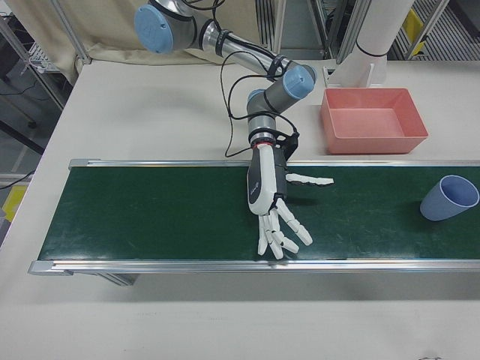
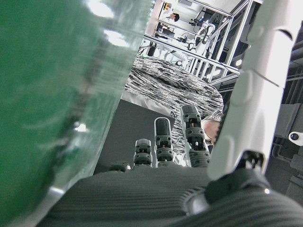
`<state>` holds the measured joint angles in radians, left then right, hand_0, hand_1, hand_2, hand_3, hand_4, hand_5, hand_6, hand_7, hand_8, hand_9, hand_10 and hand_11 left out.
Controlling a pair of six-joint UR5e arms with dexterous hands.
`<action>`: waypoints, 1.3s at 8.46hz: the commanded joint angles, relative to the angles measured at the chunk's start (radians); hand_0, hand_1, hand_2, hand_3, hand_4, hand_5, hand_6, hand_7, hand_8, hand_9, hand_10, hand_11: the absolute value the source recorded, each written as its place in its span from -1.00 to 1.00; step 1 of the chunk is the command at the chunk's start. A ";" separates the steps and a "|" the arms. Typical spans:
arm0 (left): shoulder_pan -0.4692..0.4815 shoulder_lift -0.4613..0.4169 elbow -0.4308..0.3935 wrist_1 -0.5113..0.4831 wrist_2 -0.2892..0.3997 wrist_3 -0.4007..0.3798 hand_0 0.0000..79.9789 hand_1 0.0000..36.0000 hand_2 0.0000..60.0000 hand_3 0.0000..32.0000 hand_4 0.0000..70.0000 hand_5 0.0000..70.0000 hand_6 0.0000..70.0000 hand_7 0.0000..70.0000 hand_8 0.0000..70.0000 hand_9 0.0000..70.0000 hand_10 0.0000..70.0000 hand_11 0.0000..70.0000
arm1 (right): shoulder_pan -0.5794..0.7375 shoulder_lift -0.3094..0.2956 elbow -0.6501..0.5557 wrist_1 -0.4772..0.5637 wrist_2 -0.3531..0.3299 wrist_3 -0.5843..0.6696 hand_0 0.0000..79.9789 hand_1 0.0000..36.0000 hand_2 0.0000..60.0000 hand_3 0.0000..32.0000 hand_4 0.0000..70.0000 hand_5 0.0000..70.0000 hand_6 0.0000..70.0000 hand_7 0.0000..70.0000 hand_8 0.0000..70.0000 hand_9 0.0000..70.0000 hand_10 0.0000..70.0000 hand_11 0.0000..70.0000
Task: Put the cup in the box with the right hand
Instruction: 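Hold the open right hand on the belt as the cup approaches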
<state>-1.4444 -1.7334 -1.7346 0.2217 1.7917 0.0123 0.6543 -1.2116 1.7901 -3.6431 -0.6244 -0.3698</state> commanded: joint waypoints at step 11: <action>0.001 0.000 0.001 -0.001 0.000 0.000 -1.00 -1.00 -1.00 -1.00 -1.00 -1.00 -1.00 -1.00 -1.00 -1.00 -1.00 -1.00 | -0.039 0.007 0.046 -0.008 0.005 -0.037 0.34 0.10 -0.99 -1.00 -0.77 -0.84 -0.77 -0.07 -0.84 -0.60 -1.00 -1.00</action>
<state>-1.4443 -1.7334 -1.7335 0.2209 1.7917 0.0123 0.6186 -1.2007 1.8454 -3.6524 -0.6198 -0.4028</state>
